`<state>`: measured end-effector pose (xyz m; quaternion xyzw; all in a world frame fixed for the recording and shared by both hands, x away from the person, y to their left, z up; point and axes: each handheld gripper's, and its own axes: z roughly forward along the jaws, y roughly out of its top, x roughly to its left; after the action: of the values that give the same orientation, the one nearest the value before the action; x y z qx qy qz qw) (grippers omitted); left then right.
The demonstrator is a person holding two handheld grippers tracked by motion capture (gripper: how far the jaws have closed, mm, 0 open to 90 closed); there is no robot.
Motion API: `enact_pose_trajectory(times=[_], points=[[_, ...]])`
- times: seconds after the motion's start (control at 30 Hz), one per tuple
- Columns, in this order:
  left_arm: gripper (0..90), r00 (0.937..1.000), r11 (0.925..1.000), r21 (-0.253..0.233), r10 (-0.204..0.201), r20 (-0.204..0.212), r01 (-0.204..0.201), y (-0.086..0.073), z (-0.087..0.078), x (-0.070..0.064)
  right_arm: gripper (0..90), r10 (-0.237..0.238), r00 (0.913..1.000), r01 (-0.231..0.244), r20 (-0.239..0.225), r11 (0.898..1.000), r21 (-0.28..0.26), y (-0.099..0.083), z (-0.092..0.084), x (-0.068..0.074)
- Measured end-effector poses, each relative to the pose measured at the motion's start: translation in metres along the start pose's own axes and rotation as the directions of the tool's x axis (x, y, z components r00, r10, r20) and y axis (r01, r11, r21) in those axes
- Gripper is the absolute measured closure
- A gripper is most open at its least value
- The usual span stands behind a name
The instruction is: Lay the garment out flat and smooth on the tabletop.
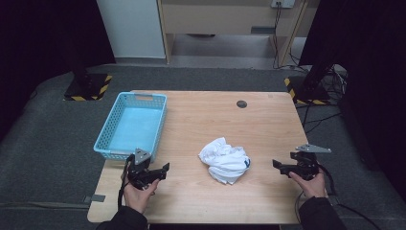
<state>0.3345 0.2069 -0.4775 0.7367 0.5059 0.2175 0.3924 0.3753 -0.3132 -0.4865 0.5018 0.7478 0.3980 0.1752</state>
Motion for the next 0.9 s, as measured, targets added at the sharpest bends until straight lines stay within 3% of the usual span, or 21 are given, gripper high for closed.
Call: enact_pose_trajectory(times=[0.37,0.6,0.77,0.9], points=[[14.1,0.9998,0.9997,-0.012,0.02,0.001,-0.02,0.009,0.014,-0.012,10.9,0.001,0.9999,-0.001,-0.01,1.0,-0.026,0.012,0.008,0.007],[13.2,0.9959,0.9959,-0.022,0.088,0.02,-0.088,0.02,0.027,-0.031,12.3,-0.021,0.9992,0.02,-0.034,0.999,-0.033,0.021,0.016,0.016],[13.6,0.9929,0.9927,-0.036,0.116,0.028,-0.115,0.025,0.033,-0.04,12.9,-0.034,0.9983,0.032,-0.047,0.999,-0.042,0.027,0.021,0.021],[14.4,0.9939,0.9943,-0.049,0.097,0.052,-0.094,0.029,0.038,-0.041,13.2,-0.04,0.9971,0.037,-0.064,0.998,-0.044,0.031,0.026,0.026]])
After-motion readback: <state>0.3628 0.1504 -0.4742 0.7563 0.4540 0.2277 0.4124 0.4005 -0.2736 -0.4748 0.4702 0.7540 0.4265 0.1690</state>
